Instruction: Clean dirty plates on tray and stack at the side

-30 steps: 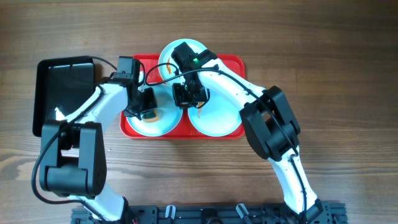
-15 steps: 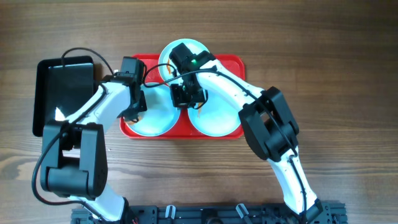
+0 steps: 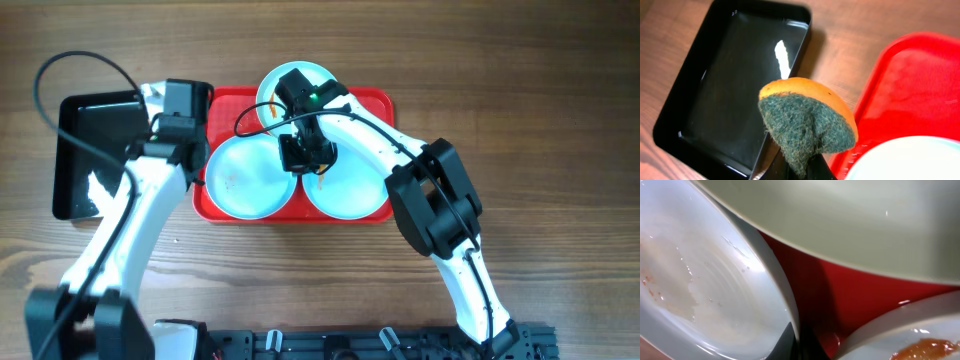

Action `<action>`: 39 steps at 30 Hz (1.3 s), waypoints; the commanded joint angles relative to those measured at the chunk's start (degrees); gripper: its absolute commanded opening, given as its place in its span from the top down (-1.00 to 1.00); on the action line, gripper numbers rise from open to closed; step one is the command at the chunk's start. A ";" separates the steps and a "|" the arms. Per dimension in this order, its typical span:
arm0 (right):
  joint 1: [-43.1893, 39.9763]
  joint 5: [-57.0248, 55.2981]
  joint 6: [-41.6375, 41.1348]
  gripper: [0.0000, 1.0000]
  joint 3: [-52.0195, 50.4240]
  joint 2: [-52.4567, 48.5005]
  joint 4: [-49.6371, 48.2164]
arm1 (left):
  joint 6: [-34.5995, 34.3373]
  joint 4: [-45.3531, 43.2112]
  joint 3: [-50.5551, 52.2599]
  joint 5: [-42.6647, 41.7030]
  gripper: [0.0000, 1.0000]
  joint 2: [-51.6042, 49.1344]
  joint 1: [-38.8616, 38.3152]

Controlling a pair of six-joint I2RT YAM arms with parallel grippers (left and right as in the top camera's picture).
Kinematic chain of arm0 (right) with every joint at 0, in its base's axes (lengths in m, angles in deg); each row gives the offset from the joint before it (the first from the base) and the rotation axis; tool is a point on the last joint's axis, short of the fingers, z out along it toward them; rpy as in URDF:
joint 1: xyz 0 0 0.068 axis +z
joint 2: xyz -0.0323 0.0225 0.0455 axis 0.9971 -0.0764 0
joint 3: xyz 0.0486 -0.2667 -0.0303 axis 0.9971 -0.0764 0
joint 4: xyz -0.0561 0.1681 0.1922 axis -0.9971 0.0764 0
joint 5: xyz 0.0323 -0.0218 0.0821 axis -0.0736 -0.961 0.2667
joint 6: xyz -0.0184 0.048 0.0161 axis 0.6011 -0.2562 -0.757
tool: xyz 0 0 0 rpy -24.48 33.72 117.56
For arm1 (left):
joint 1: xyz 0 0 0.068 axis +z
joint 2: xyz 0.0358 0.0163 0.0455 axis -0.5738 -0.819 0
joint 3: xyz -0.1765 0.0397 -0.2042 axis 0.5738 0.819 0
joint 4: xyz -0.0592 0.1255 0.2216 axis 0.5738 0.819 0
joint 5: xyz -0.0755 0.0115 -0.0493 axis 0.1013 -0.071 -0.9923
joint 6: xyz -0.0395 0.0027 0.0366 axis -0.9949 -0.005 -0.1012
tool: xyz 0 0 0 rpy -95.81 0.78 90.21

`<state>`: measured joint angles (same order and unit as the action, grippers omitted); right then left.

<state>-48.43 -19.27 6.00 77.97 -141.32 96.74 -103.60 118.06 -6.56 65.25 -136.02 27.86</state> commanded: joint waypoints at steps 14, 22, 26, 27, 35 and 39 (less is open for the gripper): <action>-0.09 -17.64 1.14 0.91 6.47 9.20 7.96 | -1.77 1.49 0.24 -25.88 0.92 2.62 0.02; 1.73 -23.15 1.14 0.91 6.43 9.18 9.42 | -1.73 2.47 0.39 -31.52 0.92 0.13 0.02; 3.61 -29.62 1.09 0.91 6.43 9.22 10.10 | -1.55 2.71 0.42 -35.08 0.92 -1.42 0.02; 4.15 -31.52 1.05 0.91 6.43 9.29 10.43 | -1.55 2.71 0.42 -35.08 0.92 -1.79 0.02; 6.80 -43.32 0.63 0.91 6.45 10.51 14.43 | -3.08 3.65 0.39 -33.97 0.92 -2.40 4.79; 6.78 -46.40 -1.03 0.91 6.49 12.52 15.87 | -3.96 4.92 0.39 -36.33 0.92 -2.40 10.95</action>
<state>-41.41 -58.77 6.59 83.56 -132.68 111.84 -105.83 122.30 -6.47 31.35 -138.12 34.00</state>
